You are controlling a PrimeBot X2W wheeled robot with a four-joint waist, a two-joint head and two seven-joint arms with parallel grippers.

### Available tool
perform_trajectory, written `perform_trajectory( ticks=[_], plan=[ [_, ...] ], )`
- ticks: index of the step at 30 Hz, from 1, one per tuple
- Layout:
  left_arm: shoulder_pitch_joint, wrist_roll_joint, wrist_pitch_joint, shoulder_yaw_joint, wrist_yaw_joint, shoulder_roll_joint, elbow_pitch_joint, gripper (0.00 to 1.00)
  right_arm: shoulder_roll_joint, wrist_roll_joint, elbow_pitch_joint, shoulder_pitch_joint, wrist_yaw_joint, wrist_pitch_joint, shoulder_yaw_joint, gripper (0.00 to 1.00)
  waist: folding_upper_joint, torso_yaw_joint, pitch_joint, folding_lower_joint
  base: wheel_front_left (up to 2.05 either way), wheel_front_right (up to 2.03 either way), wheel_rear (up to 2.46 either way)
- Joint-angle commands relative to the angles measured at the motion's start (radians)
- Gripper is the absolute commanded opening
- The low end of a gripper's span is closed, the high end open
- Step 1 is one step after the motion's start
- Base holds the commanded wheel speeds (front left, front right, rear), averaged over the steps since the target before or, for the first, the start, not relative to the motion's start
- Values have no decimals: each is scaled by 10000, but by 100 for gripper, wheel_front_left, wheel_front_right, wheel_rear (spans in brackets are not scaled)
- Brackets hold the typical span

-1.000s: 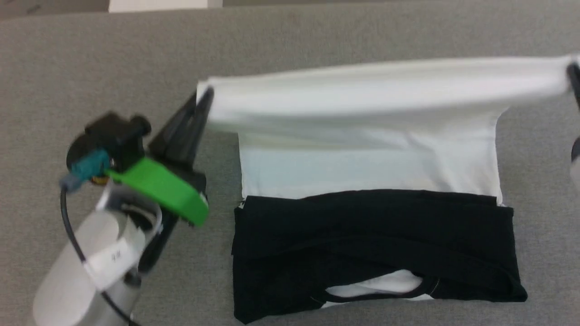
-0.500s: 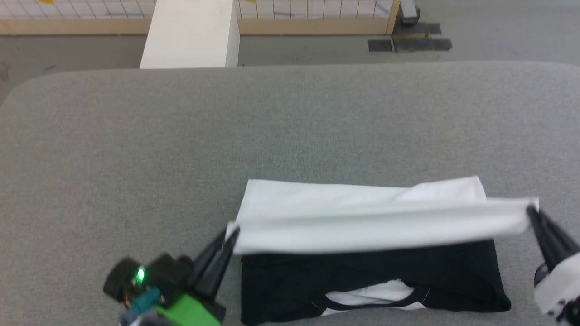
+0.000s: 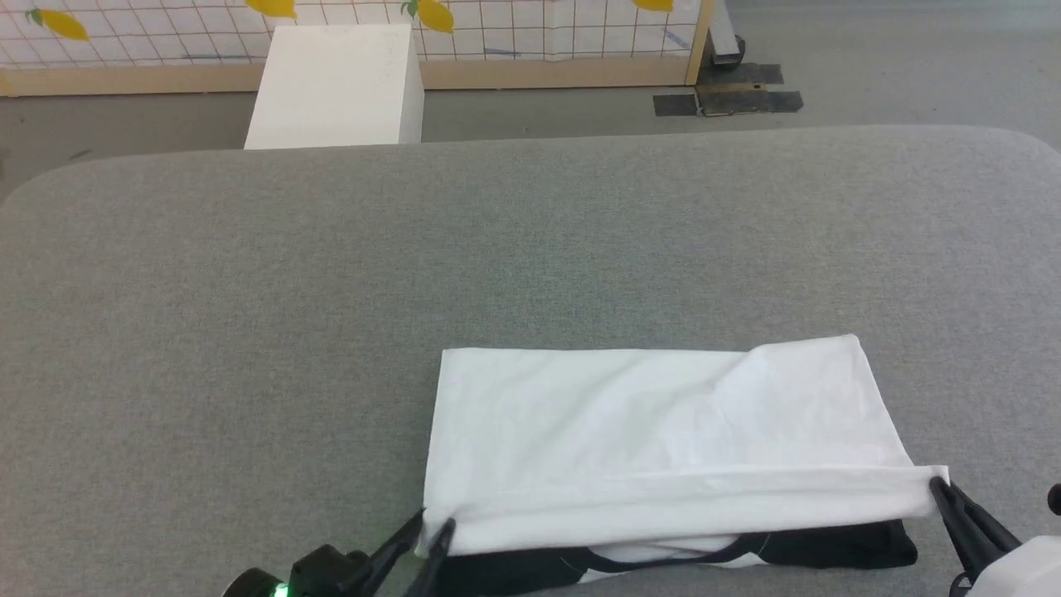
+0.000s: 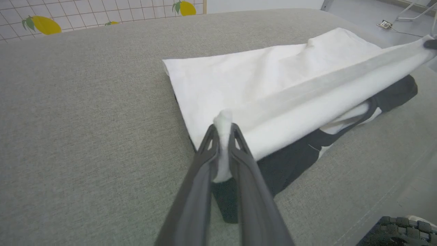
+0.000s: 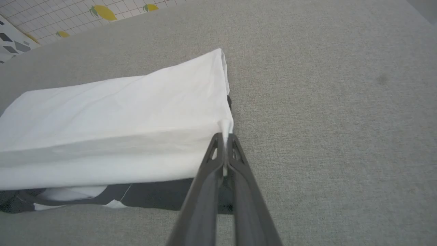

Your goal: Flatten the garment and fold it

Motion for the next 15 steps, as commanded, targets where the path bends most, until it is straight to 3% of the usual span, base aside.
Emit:
perform_trajectory(
  ticks=[1, 5, 8, 11, 15],
  plan=[
    [61, -74, 39, -11, -53, -66, 98, 100, -62, -17, 27, -32, -17, -73, 49, 100, 0, -42, -54, 1, 0, 0, 0],
    [154, -337, 0, -1, -138, -137, 130, 100, -209, 96, -115, -35, -17, -34, 93, 100, 0, -65, -224, 1, 0, 0, 0],
    [339, -676, -359, 444, 114, -215, -178, 100, -143, 413, -525, -26, -17, 5, -182, 100, 0, -63, -375, 1, 0, 0, 0],
    [498, -867, -831, 1298, 715, -398, -768, 100, -46, 481, -915, -107, -17, 29, -732, 100, 0, -69, -458, 1, 0, 0, 0],
    [608, -83, -1103, 2623, 1896, -730, -1917, 100, 150, -75, -1003, -405, -17, 151, -1452, 100, 0, -69, -442, 1, 0, 0, 0]
  ],
)
